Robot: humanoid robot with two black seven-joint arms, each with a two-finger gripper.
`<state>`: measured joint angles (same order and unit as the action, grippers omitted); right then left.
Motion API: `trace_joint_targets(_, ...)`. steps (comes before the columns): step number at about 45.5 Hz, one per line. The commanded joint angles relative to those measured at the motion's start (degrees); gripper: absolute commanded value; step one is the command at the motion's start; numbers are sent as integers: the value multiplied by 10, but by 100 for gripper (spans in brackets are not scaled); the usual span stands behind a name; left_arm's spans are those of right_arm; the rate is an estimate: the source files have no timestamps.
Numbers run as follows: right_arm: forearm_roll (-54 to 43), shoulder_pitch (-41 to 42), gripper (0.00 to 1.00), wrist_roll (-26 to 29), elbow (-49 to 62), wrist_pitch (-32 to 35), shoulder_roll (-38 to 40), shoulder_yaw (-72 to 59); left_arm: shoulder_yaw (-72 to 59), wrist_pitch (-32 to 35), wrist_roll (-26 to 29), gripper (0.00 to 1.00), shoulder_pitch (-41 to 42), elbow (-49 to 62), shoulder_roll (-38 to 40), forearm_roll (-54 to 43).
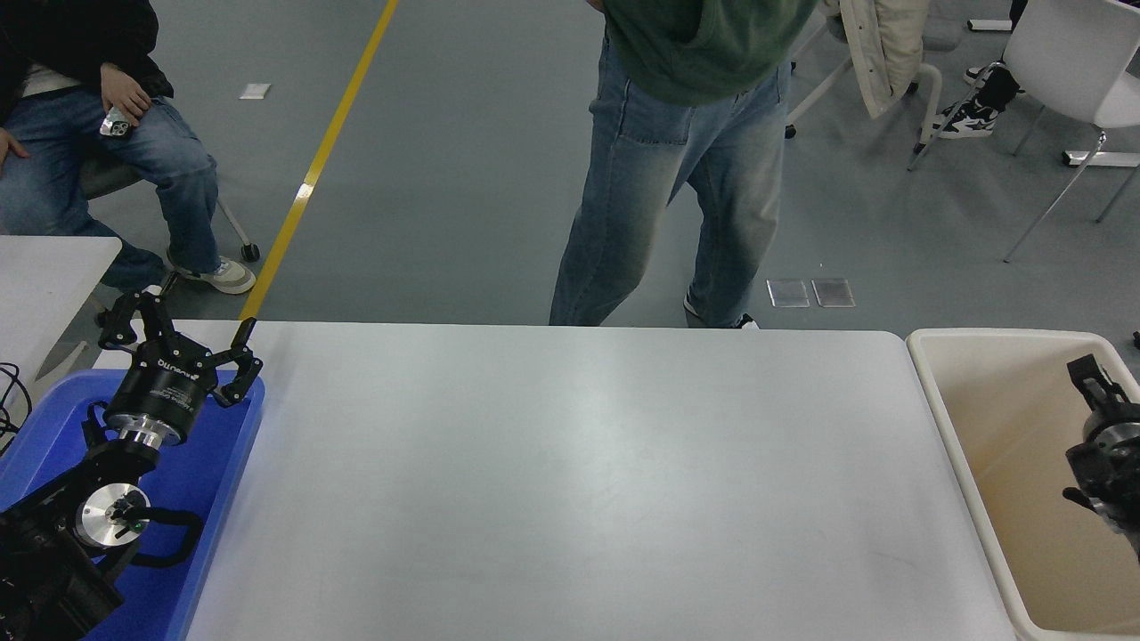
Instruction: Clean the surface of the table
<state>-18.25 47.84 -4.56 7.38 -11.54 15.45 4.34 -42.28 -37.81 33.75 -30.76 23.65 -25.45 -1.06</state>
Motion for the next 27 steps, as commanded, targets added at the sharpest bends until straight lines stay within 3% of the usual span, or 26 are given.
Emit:
trace_joint_targets(1,159,43,100,-1,2,103,-3,8,0,0,0,100,0,0,0,0)
trace_joint_targets(13,263,43,100,-47,12,447,7,85,0,0,0,100,0,0,0,0)
trace_joint_targets(27,289,60,100,-70,16,537,6,154,0,0,0,100,0,0,0,0)
